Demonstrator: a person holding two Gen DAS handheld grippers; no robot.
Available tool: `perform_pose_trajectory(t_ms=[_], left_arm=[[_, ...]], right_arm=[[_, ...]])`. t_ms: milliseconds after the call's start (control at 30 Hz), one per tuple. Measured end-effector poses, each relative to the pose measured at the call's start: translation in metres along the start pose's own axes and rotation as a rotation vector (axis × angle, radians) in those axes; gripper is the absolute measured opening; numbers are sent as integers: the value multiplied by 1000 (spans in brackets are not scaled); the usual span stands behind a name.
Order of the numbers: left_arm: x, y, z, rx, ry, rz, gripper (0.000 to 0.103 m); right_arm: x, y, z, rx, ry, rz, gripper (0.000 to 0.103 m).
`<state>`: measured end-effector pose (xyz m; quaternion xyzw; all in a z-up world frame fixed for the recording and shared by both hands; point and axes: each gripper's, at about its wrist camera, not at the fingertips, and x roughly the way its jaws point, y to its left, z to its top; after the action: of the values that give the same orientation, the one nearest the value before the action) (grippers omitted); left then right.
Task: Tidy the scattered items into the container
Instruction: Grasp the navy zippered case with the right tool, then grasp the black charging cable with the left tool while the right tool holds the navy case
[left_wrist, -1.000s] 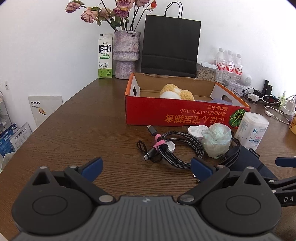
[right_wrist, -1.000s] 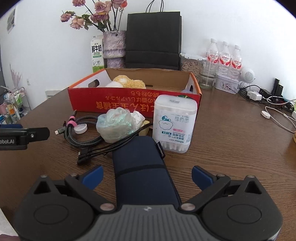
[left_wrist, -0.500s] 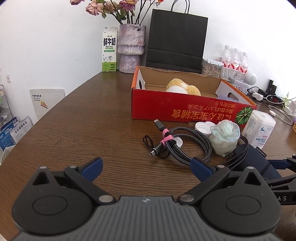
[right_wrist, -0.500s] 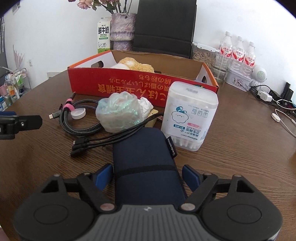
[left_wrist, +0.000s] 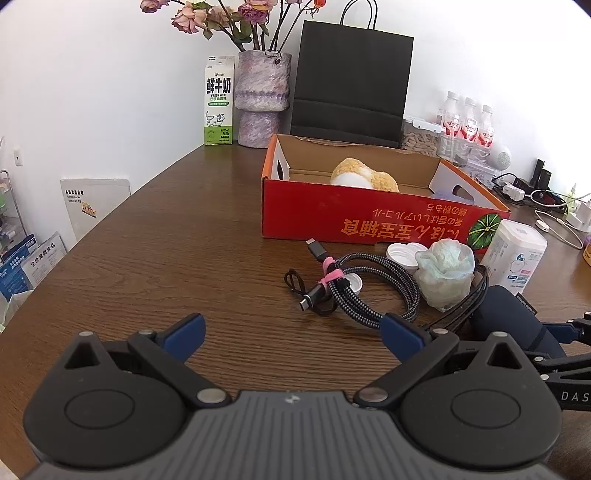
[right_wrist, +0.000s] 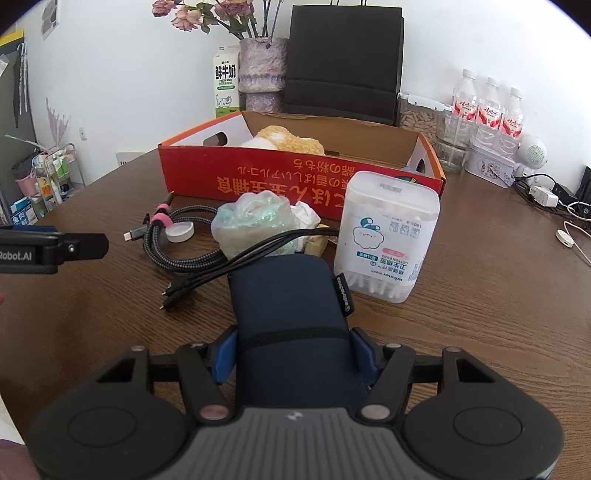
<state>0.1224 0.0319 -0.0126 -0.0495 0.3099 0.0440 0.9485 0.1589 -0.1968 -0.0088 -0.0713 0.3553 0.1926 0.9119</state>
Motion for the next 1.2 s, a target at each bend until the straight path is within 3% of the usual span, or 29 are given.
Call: perform_pose_trajectory(t_ms=[300, 500, 733, 967, 1200], left_arm=[[-5, -21, 7, 66, -34, -35, 103], [1, -59, 8, 148, -21, -118, 102], [17, -108, 4, 194, 25, -176, 88], [41, -142, 3, 162, 97, -186, 58], [54, -161, 2, 155, 119, -153, 49]], right_arm=[[-31, -16, -5, 46, -78, -46, 62], [-49, -41, -7, 82, -122, -84, 62], [-56, -69, -6, 92, -155, -87, 62], [-51, -92, 0, 107, -169, -67, 62], [-44, -111, 6, 112, -179, -47, 62]])
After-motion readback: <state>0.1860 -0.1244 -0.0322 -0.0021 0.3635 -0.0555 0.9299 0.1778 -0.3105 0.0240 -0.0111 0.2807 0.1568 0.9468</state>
